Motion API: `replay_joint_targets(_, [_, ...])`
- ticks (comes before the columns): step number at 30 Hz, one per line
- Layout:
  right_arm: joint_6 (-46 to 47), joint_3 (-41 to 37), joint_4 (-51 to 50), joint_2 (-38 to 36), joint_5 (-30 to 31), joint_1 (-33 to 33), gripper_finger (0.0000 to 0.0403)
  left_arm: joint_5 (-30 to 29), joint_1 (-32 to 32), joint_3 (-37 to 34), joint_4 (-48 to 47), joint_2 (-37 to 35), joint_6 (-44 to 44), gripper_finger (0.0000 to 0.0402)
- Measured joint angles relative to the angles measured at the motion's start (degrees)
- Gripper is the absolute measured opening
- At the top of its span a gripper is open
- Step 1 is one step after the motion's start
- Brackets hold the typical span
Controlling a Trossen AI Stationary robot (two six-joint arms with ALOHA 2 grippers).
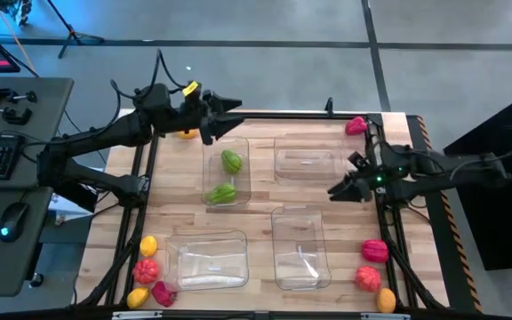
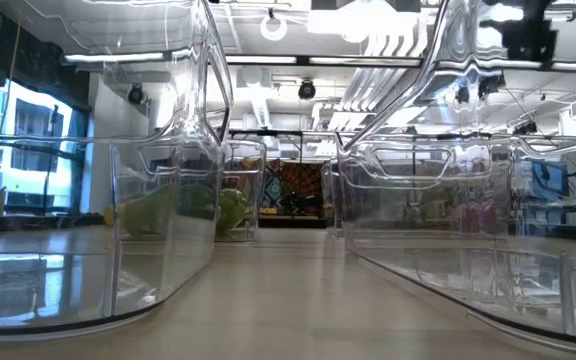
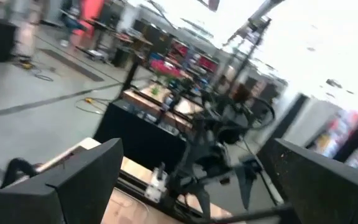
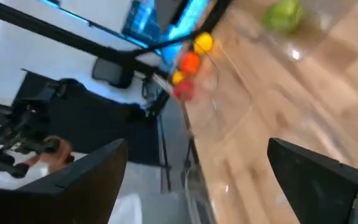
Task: Sort produce into baskets
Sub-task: Put the bottom right red bell pepper into the top right transparent bin
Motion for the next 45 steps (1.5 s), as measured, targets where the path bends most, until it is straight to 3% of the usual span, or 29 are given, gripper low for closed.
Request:
replay_joint_targets(7, [1.27,11.82,-24.9,14.34,0.16,8.88,0.0376,10.95,0.85,0.0,-9.63,-4.44,3.5,0.039])
replay_joint_targets(11, [2.71,17.16,-39.05,23.02,-1.59,14.05,0.0376,12.45,0.85,0.0,-18.47,-8.21,9.13,0.039])
replay_joint_targets(15, [4.75,19.08,-45.93,29.17,-5.54,19.18,0.0376,13.89,0.85,0.0,-21.93,-10.41,13.57,0.039])
replay_joint_targets(19, [5.42,18.81,-47.98,34.41,-9.88,24.19,0.0376,14.01,0.79,0.0,-24.28,-11.63,13.88,0.039])
replay_joint_targets(32, [3.45,18.64,-52.35,49.21,-9.32,34.19,0.0376,13.81,0.66,0.0,-25.01,-11.89,11.77,0.039])
replay_joint_targets(45, [1.4,8.39,-46.09,43.71,-10.56,35.56,0.0376,13.53,0.68,0.0,-23.43,-11.89,7.34,0.039])
